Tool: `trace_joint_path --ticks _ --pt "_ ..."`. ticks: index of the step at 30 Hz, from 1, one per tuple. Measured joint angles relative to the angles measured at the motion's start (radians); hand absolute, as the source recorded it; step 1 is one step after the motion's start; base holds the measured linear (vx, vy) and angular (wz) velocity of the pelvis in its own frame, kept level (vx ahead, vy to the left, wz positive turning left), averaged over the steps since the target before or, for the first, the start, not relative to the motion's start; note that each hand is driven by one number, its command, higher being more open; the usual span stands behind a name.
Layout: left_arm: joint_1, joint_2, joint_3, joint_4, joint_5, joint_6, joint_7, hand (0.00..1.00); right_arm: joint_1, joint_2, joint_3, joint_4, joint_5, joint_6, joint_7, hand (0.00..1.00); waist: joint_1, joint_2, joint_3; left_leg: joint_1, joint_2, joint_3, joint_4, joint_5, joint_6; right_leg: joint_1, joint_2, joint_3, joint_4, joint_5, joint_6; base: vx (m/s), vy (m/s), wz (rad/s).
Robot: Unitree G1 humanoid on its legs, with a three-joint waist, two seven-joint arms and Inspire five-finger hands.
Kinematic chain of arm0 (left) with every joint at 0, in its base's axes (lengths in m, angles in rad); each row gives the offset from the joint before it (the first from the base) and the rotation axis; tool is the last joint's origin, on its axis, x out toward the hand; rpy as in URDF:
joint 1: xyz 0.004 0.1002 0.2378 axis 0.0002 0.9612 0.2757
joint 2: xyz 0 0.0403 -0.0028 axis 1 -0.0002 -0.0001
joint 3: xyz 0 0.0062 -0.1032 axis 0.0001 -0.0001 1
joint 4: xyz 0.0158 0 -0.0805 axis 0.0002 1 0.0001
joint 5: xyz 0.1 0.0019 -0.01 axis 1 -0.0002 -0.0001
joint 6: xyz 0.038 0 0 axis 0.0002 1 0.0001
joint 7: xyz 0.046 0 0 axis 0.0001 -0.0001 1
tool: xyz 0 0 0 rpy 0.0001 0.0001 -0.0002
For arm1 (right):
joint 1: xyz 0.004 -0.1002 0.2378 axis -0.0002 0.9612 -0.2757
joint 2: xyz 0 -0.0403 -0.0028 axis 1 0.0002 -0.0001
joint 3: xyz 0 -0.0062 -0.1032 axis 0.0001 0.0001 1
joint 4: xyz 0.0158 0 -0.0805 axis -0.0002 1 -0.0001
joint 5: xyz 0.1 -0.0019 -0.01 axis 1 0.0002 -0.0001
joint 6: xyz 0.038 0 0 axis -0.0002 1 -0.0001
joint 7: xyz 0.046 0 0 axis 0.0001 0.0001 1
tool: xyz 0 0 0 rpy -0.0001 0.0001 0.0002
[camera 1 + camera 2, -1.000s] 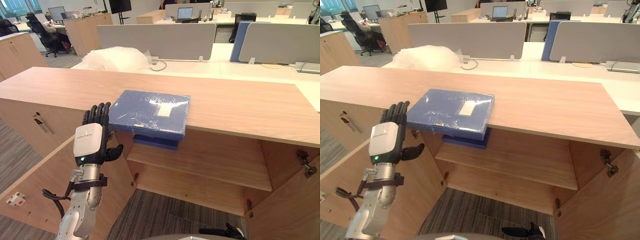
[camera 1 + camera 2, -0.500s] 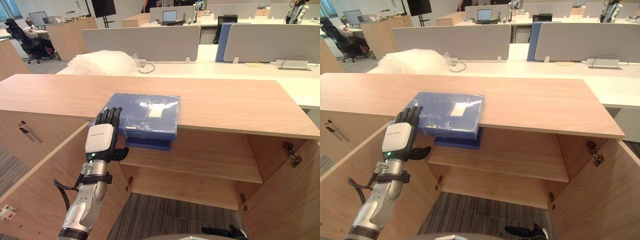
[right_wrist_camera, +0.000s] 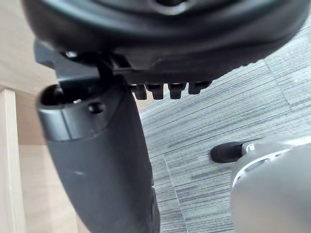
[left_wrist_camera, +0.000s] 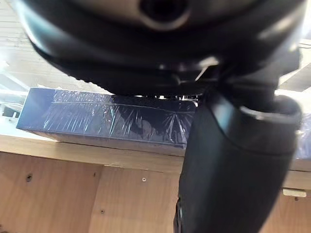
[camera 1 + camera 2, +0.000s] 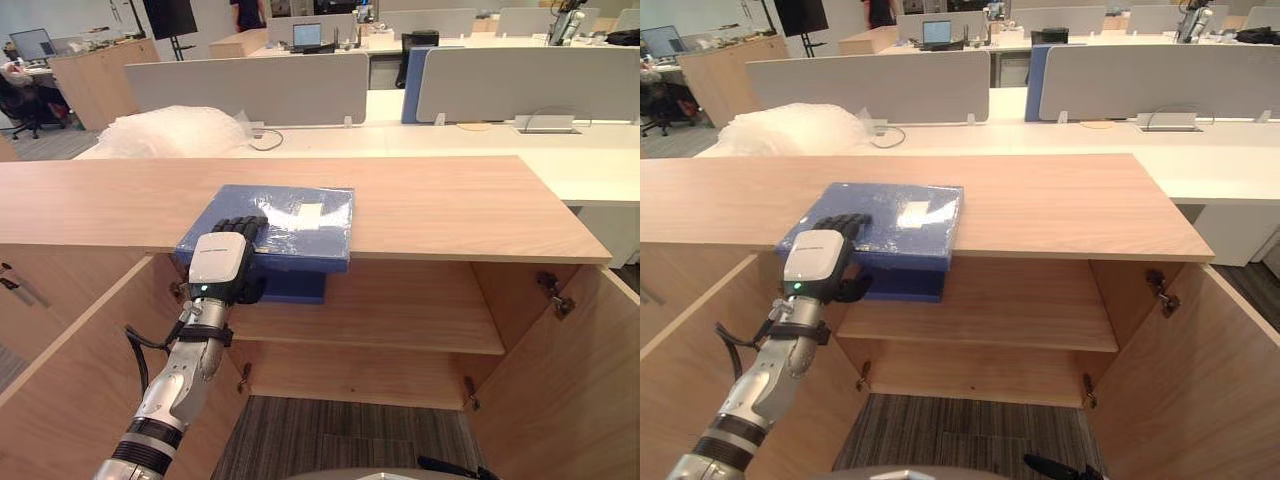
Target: Walk over to the cabinet, pick up the folder, carry it to the office cabinet, place the folder inside the office cabinet, then close the office cabinet door
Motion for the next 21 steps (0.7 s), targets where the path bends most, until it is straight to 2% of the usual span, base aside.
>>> trace_joint_path --ticks 4,11,13,17,21 --pt "-0.022 0.038 -0.031 0.023 0.038 -0.004 0.006 0.0 0.017 -0.003 -0.035 0.004 0.0 0.013 -0.001 1.0 -0.003 0.003 0.001 0.001 0.0 0.004 0.003 -0.002 0.0 0.0 0.0 0.004 0.0 0.003 -0.001 -0.02 0.01 -0.03" --pt "-0.036 0.048 -0.028 0.021 0.066 -0.007 0.054 0.0 0.032 -0.006 -0.046 0.013 0.0 0.015 -0.001 1.0 -0.012 0.005 -0.001 0.005 0.0 0.019 0.007 -0.007 -0.008 -0.002 0.001 0.022 -0.001 0.011 -0.002 -0.04 0.011 -0.07" --pt "-0.054 0.045 -0.01 0.003 0.061 -0.005 0.056 0.0 0.035 -0.005 -0.045 0.013 0.0 0.015 -0.001 1.0 -0.02 0.003 0.0 0.007 0.001 0.021 0.007 -0.012 -0.016 -0.002 0.002 0.025 -0.001 0.012 -0.001 -0.03 0.008 -0.04" --pt "-0.068 0.042 -0.004 -0.001 0.054 -0.006 0.049 0.0 0.04 -0.007 -0.044 0.012 0.0 0.014 -0.001 1.0 -0.028 0.005 0.0 0.008 0.002 0.026 0.005 -0.008 -0.01 -0.006 0.005 0.032 -0.002 0.012 0.0 0.0 0.006 -0.06" --pt "-0.038 0.013 0.024 -0.07 0.051 -0.006 0.037 0.0 0.046 -0.006 -0.038 0.012 0.0 0.012 -0.001 1.0 -0.029 0.001 0.005 0.009 0.004 0.027 0.002 -0.009 -0.009 -0.003 0.008 0.032 -0.011 0.012 -0.001 0.0 0.0 0.0"
